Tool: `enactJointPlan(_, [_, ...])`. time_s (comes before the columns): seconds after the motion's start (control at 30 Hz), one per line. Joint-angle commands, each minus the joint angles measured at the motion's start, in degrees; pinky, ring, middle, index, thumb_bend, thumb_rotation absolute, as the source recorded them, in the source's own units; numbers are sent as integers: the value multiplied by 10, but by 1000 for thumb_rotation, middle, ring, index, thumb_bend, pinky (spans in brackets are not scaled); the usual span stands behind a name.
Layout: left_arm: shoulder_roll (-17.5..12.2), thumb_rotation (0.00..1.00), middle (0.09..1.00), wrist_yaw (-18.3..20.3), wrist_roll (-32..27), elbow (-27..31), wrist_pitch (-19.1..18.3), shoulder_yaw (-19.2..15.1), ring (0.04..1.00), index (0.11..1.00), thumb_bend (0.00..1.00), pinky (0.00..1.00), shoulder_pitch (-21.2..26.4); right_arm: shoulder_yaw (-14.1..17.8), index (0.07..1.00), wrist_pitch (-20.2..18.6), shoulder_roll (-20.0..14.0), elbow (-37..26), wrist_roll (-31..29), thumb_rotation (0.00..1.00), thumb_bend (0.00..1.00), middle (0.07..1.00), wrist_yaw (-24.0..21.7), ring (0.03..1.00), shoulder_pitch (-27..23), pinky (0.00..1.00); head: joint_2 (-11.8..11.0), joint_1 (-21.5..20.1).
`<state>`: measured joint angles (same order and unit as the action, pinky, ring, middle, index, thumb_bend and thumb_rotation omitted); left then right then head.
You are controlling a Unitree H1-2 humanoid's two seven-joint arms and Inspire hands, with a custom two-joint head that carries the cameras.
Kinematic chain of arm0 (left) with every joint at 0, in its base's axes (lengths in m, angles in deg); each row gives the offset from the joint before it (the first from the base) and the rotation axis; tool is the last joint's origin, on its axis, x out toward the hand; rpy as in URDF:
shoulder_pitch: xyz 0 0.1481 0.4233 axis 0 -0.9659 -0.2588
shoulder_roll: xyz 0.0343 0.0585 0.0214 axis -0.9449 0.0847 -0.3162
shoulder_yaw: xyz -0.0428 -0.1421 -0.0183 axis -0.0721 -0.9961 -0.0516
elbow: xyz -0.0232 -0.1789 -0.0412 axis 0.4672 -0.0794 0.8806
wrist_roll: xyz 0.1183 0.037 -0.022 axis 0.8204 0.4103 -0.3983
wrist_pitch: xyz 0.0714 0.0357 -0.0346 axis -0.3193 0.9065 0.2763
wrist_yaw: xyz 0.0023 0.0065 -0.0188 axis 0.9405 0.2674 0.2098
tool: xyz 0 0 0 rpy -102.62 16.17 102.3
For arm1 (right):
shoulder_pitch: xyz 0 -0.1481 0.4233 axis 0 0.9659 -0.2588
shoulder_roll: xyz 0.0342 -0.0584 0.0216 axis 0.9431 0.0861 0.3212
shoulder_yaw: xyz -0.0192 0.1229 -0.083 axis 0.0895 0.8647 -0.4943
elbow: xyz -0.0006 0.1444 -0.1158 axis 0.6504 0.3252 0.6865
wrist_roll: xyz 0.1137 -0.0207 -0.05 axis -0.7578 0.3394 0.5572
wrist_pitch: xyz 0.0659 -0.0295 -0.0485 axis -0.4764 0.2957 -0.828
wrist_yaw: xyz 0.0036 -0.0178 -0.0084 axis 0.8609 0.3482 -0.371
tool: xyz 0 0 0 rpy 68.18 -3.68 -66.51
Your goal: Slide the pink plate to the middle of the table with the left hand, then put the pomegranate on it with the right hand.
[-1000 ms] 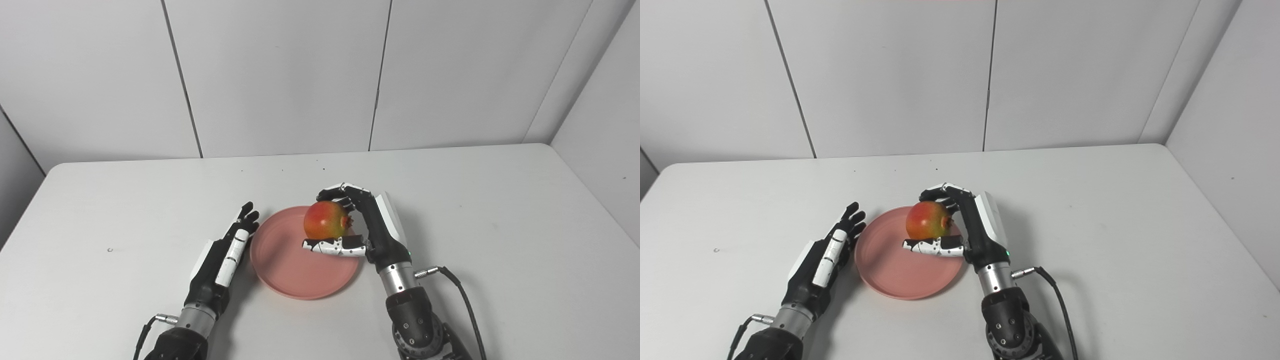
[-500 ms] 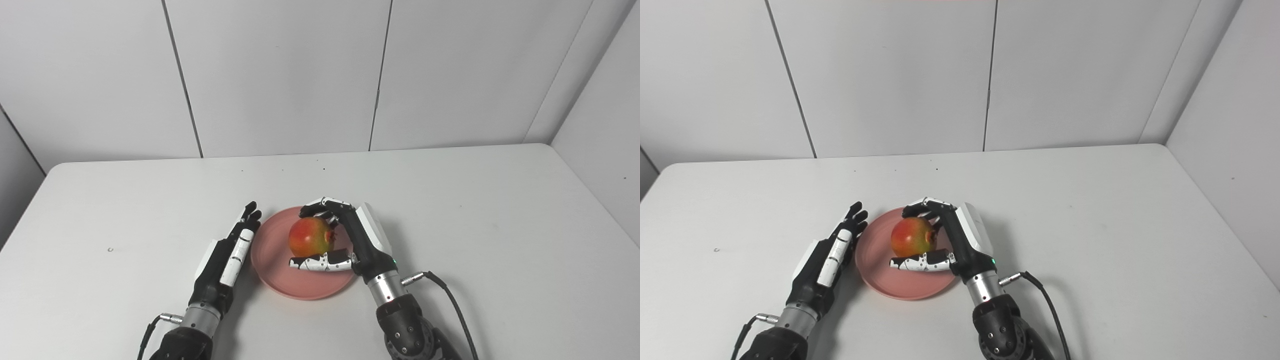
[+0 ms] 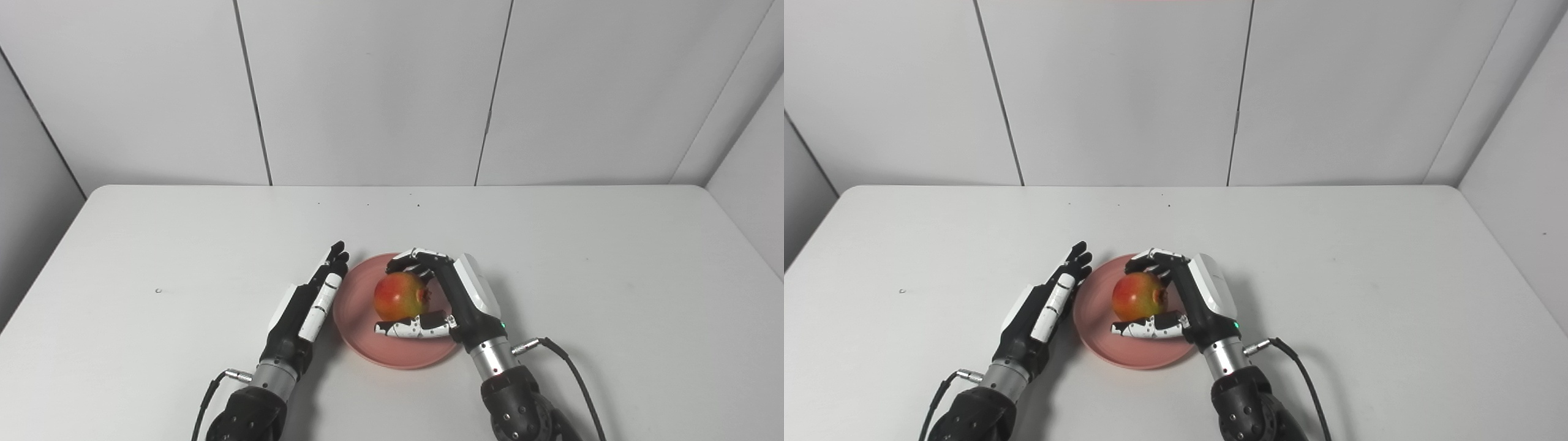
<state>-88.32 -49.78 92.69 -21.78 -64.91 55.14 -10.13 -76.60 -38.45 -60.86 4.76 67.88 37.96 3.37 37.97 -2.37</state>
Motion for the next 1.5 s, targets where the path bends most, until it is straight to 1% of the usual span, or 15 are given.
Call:
enactJointPlan(0.0, [9, 1000, 986, -4, 3, 17, 2, 3, 981, 972, 594, 962, 18, 4, 502, 13, -2, -15, 6, 0, 514, 510, 4, 443, -11, 476, 0, 3])
enactJointPlan(0.2, [10, 1000, 984, -6, 5, 18, 1, 4, 978, 969, 595, 960, 19, 3, 500, 7, -5, -20, 26, 0, 514, 510, 6, 448, -10, 507, 2, 3])
enactJointPlan(0.23, [10, 1000, 983, -6, 6, 19, 0, 4, 977, 970, 594, 958, 19, 2, 493, 6, -5, -21, 28, 0, 518, 506, 5, 545, -10, 529, 2, 3])
enactJointPlan(0.27, [10, 1000, 983, -6, 6, 20, -1, 4, 977, 970, 591, 957, 19, 2, 490, 5, -5, -22, 31, 0, 520, 504, 5, 597, -10, 543, 3, 3])
enactJointPlan(0.47, [10, 1000, 983, -6, 7, 20, -1, 4, 975, 970, 582, 955, 20, 1, 484, 5, -7, -23, 50, 1, 520, 509, 6, 634, -10, 571, 3, 2])
enactJointPlan(0.5, [10, 999, 982, -6, 7, 20, -3, 4, 974, 970, 582, 954, 20, 0, 490, 4, -8, -23, 53, 69, 513, 588, 6, 648, -11, 582, 3, 2])
enactJointPlan(0.57, [11, 999, 980, -6, 7, 21, -5, 5, 973, 968, 585, 953, 20, -1, 495, 3, -9, -23, 57, 127, 507, 653, 3, 658, -12, 591, 3, 1])
enactJointPlan(0.7, [10, 1000, 981, -5, 7, 21, -3, 6, 972, 967, 573, 951, 21, -3, 497, 2, -12, -23, 62, 144, 506, 671, -4, 670, -14, 600, 4, 1])
enactJointPlan(0.83, [11, 1000, 981, -6, 11, 22, -4, 8, 974, 965, 576, 952, 21, -5, 497, -3, -14, -25, 64, 149, 506, 683, -14, 695, -15, 632, 4, 1])
enactJointPlan(0.9, [11, 1000, 982, -6, 10, 21, -7, 7, 977, 968, 581, 955, 22, -5, 497, 0, -15, -22, 67, 149, 508, 703, -15, 715, -16, 655, 3, 1])
enactJointPlan(1.1, [12, 1000, 983, -2, 6, 20, -3, 5, 978, 968, 575, 957, 21, -9, 497, -3, -18, -21, 75, 150, 511, 759, -24, 746, -18, 658, 4, 0])
enactJointPlan(1.27, [12, 1000, 986, -2, 6, 21, -7, 5, 982, 972, 580, 965, 22, -12, 497, -14, -21, -23, 75, 153, 511, 790, -42, 791, -18, 716, 5, 1])
enactJointPlan(1.4, [12, 996, 986, -2, 7, 22, -9, 5, 986, 973, 588, 971, 22, -12, 497, -20, -22, -23, 79, 155, 511, 797, -52, 800, -17, 731, 6, 1])
enactJointPlan(1.47, [11, 998, 988, -2, 7, 24, -12, 5, 988, 974, 589, 971, 22, -12, 498, -24, -22, -24, 78, 158, 510, 808, -59, 820, -17, 759, 6, 1])
